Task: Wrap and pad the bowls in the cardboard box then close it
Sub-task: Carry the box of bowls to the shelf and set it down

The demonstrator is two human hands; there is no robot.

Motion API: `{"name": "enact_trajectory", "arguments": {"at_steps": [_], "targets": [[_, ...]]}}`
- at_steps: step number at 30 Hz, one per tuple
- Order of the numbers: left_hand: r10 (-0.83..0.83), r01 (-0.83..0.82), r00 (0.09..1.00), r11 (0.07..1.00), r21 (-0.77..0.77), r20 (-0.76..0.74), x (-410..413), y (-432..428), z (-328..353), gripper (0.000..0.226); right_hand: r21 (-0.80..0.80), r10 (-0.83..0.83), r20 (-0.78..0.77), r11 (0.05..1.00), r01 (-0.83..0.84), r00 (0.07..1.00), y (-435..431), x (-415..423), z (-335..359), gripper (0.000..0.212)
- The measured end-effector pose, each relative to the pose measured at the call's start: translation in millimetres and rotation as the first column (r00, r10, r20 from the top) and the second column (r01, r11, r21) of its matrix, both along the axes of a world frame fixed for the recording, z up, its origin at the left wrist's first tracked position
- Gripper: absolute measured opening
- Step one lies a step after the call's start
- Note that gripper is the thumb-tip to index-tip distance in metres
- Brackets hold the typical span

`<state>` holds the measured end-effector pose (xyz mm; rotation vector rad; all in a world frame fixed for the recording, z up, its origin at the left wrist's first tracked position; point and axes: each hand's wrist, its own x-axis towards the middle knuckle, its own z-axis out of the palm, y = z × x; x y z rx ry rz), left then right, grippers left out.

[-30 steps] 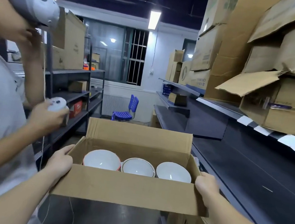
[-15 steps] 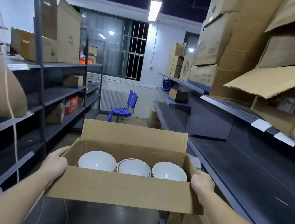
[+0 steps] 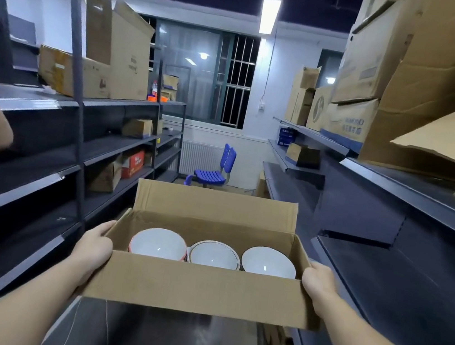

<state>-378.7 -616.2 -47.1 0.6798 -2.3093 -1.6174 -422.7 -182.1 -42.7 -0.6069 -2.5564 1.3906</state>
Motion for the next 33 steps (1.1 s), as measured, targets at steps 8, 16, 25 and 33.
{"name": "enact_trajectory", "arguments": {"at_steps": [8,16,25,33], "targets": [[0.019,-0.019,1.0,1.0,-0.017,-0.012,-77,-5,-4,0.069,0.016,-0.007,0.017,1.0,0.007,1.0,-9,-66,2,0.03],[-0.008,0.008,1.0,1.0,-0.03,0.006,-187,-31,-15,0.069,0.051,-0.037,0.024,0.998,0.036,0.999,-34,-160,-1,0.031],[-0.049,0.049,0.999,0.999,-0.001,-0.004,-292,-59,-5,0.071,0.087,-0.091,0.006,0.992,0.09,0.996,-67,-251,9,0.028],[-0.052,0.052,0.999,0.998,0.022,-0.011,-382,-70,-16,0.072,0.049,-0.087,0.013,0.995,0.087,0.996,-77,-341,1,0.032]]}}
